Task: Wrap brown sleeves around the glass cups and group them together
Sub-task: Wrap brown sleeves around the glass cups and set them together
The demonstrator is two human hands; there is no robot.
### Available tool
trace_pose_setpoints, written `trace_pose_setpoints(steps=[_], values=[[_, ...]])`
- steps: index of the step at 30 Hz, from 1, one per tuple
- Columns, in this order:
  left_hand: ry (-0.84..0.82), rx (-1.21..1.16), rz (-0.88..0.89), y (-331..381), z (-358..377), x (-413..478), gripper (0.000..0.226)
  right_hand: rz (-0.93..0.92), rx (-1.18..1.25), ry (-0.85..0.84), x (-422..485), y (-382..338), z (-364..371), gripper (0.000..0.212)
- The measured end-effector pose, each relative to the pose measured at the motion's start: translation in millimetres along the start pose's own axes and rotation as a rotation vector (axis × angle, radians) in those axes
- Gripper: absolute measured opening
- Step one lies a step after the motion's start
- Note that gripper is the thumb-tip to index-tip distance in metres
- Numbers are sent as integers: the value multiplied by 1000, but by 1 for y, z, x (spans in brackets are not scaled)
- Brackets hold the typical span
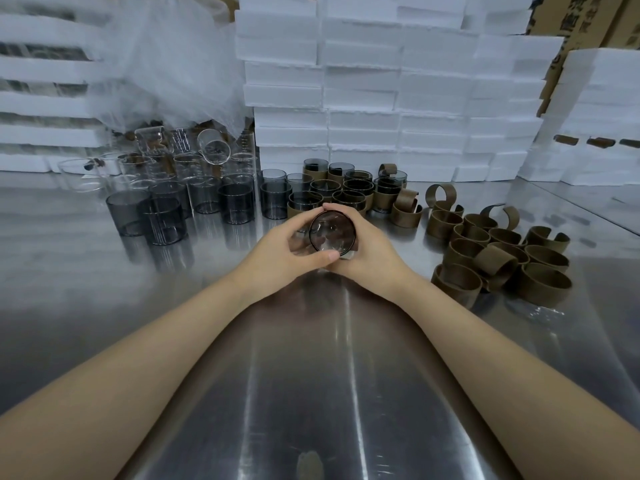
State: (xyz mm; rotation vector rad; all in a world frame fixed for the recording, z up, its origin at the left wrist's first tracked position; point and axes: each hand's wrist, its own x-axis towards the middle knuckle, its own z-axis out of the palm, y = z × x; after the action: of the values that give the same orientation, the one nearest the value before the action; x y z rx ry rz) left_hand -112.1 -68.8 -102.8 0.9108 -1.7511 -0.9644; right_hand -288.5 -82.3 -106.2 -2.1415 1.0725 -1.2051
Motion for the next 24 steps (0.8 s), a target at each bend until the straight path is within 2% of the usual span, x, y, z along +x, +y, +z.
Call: trace_pose_setpoints(steps=[3, 8, 15, 21, 24], values=[[24, 38, -15, -2, -3, 2, 58, 41, 37, 9, 1, 0, -1, 70], [59, -74, -84, -2, -3, 4, 37, 62, 33, -24, 2, 0, -1, 72], [167, -114, -99, 2, -3, 5, 11, -77, -65, -61, 0, -4, 2, 68], [176, -122, -118, 1, -2, 6, 9, -162, -175, -55, 2, -9, 3, 61], [156, -79, -105, 1, -2, 5, 17, -169, -261, -80, 2, -12, 6, 60]])
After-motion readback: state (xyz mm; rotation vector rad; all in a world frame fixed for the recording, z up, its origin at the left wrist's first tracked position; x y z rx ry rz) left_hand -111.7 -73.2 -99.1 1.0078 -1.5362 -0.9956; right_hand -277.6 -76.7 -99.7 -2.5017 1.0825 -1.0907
